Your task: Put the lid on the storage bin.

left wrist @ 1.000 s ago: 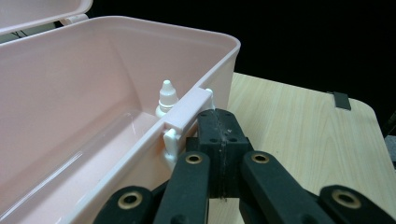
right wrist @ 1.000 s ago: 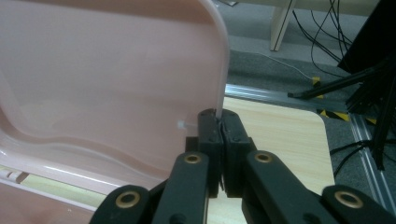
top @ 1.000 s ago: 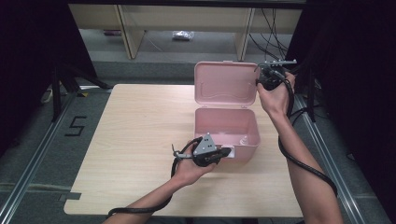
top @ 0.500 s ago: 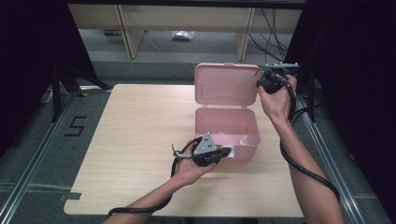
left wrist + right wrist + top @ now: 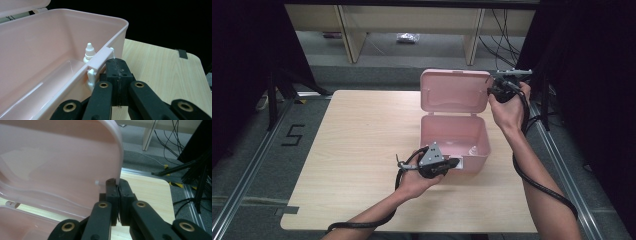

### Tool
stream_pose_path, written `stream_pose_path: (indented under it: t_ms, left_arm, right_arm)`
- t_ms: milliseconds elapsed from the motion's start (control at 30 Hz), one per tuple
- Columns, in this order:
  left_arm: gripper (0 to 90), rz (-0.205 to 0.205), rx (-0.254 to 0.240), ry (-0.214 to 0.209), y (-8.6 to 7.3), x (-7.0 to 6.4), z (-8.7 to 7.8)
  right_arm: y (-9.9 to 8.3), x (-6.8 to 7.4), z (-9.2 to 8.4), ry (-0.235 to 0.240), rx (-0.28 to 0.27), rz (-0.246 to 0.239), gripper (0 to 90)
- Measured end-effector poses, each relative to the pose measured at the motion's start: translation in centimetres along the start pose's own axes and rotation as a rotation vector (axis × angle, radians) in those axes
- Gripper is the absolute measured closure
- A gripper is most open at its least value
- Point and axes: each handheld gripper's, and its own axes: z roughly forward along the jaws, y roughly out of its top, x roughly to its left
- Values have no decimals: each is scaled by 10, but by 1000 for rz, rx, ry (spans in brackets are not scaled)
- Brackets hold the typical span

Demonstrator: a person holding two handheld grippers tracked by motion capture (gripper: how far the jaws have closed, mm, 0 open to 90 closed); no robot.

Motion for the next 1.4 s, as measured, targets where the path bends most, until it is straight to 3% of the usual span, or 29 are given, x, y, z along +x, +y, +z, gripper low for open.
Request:
stream_pose_path:
  t_ms: [67, 133, 167, 200, 400, 433, 533, 567, 867, 933, 1000, 1033, 1167, 1267, 1400]
  left_arm:
    - [900, -1, 0, 1, 0, 0, 0]
    - [900, 0, 0, 1, 0, 0, 0]
    - [900, 0, 0, 1, 0, 0, 0]
    - [900, 1, 0, 1, 0, 0, 0]
    - [900, -14, 9, 2, 0, -1, -1]
    - [900, 3, 3, 1, 0, 0, 0]
    - [900, 3, 3, 1, 0, 0, 0]
    - [900, 3, 3, 1, 0, 0, 0]
    - [900, 2, 3, 2, 0, 0, 0]
    - [900, 3, 3, 2, 0, 0, 0]
    - [900, 4, 3, 2, 0, 0, 0]
    - [900, 2, 3, 1, 0, 0, 0]
    - [900, 4, 5, 1, 0, 0, 0]
    - [900, 8, 9, 1, 1, 0, 0]
    - [900, 7, 6, 2, 1, 0, 0]
  right_arm:
    - [-1, -1, -2, 2, -1, -16, 894]
    - [-2, 1, -3, -3, -3, -2, 894]
    - [-3, -1, -3, 4, -12, -24, 894]
    - [-3, 1, -4, 2, -8, -7, 894]
    - [-6, 2, -7, 3, -13, -14, 892]
    - [-7, 1, -8, -1, -17, -31, 892]
    - [-8, 3, -10, 3, -16, -15, 892]
    - [-9, 2, -10, 5, -22, -33, 891]
    - [-13, 3, -14, 5, -24, -40, 890]
    - [-14, 5, -16, 1, -21, -19, 890]
    - [-15, 4, -16, -1, -27, -37, 890]
    - [-16, 6, -18, -2, -22, -17, 891]
    - [-17, 4, -18, 2, -31, -51, 890]
    - [-19, 6, -20, -6, -31, -36, 890]
    - [-19, 5, -20, -4, -39, -61, 890]
